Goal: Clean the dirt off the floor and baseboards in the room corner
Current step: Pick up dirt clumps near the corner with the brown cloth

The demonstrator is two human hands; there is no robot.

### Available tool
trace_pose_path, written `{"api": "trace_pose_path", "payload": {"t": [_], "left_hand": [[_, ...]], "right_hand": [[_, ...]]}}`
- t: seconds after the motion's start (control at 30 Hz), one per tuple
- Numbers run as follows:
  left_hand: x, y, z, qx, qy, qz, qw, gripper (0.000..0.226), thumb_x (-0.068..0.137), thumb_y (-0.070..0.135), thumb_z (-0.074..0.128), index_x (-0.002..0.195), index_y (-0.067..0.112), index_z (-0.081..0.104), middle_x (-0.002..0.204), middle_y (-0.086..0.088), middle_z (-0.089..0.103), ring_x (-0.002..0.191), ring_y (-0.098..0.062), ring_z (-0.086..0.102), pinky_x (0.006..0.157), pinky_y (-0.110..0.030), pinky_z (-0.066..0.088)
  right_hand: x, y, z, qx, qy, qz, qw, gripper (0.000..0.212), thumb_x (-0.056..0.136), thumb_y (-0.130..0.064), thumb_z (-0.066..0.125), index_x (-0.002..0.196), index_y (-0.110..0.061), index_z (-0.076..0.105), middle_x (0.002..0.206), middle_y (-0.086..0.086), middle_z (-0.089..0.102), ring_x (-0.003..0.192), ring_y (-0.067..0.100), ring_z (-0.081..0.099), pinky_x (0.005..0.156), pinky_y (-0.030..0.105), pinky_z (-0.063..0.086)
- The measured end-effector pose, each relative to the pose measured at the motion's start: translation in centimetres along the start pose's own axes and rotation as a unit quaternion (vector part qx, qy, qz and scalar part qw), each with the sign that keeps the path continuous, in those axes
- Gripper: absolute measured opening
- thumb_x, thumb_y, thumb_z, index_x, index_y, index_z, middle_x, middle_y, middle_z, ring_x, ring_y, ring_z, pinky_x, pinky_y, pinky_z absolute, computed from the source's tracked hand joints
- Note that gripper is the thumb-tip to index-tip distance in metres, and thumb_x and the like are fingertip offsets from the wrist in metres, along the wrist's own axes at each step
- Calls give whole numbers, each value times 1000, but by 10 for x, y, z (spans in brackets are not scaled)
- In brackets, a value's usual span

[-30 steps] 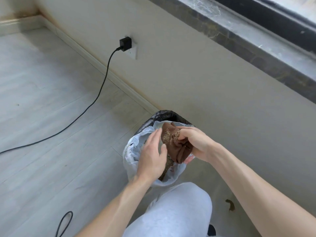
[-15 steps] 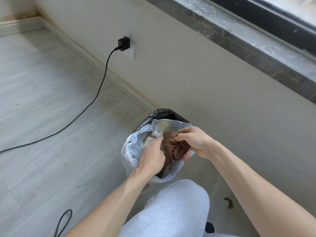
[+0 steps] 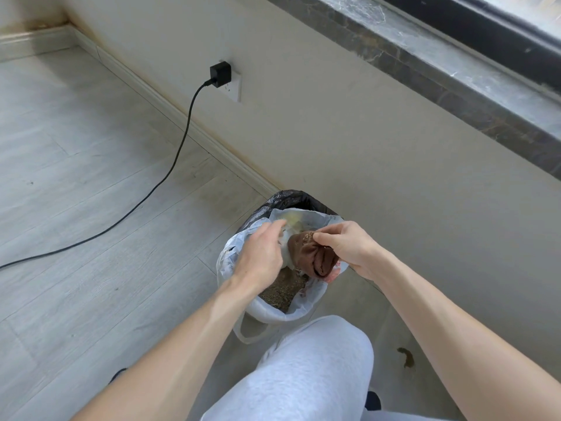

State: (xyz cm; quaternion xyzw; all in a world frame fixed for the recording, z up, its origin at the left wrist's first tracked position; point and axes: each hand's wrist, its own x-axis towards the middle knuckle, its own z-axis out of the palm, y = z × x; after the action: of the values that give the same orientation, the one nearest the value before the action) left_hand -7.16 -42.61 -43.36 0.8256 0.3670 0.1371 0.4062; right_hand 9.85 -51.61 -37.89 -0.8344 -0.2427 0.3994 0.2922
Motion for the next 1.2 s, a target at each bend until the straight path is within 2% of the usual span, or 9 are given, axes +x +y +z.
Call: {"api": "trace_pose_path", "payload": {"t": [0.13, 0.23, 0.47, 0.6, 0.73, 0.83, 0.97, 1.1, 1.2], "left_hand": [[-18, 10, 13, 85, -108, 94, 986, 86, 87, -14, 36, 163, 24, 23, 171, 6, 16, 153, -16, 20, 123, -38, 28], [-14, 7, 8, 90, -60, -20, 994, 68, 89, -12, 37, 152, 13, 39, 166, -2, 27, 147, -26, 33, 113, -43, 39], [-10, 7, 14, 107, -103, -18, 989, 65, 89, -8, 37, 149, 18, 42, 154, -3, 45, 139, -29, 45, 105, -43, 44], [-14, 17, 18, 53, -64, 65, 994, 84, 90, -10, 36, 163, 27, 22, 168, 9, 26, 150, -15, 31, 118, -41, 37], [-4, -1, 13, 86, -82, -27, 993, 62, 89, -7, 36, 140, 22, 55, 143, -9, 59, 123, -33, 58, 99, -47, 51], [-12, 11, 15, 23, -42, 49, 998, 76, 92, -11, 34, 160, 22, 33, 162, 3, 40, 146, -18, 38, 120, -39, 35], [-11, 4, 20, 65, -63, 11, 996, 66, 89, -9, 34, 145, 21, 48, 147, -3, 55, 136, -30, 50, 107, -44, 46], [-20, 14, 24, 11, -26, 112, 993, 82, 88, -13, 34, 162, 22, 27, 168, 8, 26, 153, -9, 23, 122, -17, 18], [-13, 4, 21, 79, -83, 47, 992, 66, 88, -11, 34, 143, 21, 49, 152, 3, 47, 144, -26, 42, 114, -38, 40]], "right_hand": [[-4, -6, 5, -43, 29, -20, 998, 18, 101, -18, 65, 112, -13, 78, 103, 2, 77, 99, 17, 71, 93, 34, 58], [-5, -8, 6, -78, 57, -29, 995, 21, 103, -16, 61, 114, -11, 78, 104, 5, 76, 100, 23, 70, 95, 40, 58], [-5, -11, 10, -114, 70, -48, 990, 23, 103, -14, 57, 102, -3, 77, 105, 16, 77, 102, 33, 69, 91, 44, 57], [-1, -11, 8, -102, 81, -45, 990, 22, 102, -17, 58, 95, -17, 79, 98, 3, 77, 98, 23, 70, 88, 39, 59], [0, -5, 4, -76, 96, -21, 992, 28, 103, -17, 52, 91, -6, 74, 90, 7, 75, 86, 23, 67, 78, 36, 54], [1, -1, 3, -33, 85, 5, 996, 31, 102, -20, 49, 92, 7, 62, 80, 8, 62, 79, 20, 55, 70, 35, 42], [-8, 1, 6, -41, 69, 26, 996, 23, 102, -18, 48, 84, -11, 59, 84, 8, 56, 79, 22, 50, 69, 34, 34], [-9, 2, 2, -2, 81, 39, 996, 22, 102, -19, 49, 83, -12, 59, 81, 7, 55, 77, 22, 49, 67, 33, 35], [-7, 2, -1, 13, 98, 42, 994, 19, 100, -19, 51, 82, -15, 55, 78, 6, 48, 74, 20, 44, 69, 33, 32]]}}
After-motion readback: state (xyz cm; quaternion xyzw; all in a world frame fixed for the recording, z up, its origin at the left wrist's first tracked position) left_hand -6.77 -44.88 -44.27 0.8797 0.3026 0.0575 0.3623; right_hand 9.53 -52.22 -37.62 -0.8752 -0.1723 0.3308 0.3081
